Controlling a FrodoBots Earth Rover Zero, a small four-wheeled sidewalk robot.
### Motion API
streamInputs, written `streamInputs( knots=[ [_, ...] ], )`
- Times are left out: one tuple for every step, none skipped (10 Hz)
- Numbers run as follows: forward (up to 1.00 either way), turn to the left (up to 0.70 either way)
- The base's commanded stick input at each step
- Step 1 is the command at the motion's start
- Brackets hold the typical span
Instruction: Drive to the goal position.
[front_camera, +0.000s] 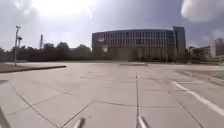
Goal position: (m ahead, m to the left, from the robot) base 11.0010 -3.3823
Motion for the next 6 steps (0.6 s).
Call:
streamInputs(
  knots=[
    [0.70, 0.05],
    [0.70, 0.05],
    [0.70, 0.05],
    [0.70, 0.05],
    [0.70, 0.05],
    [0.70, 0.05]
  ],
)
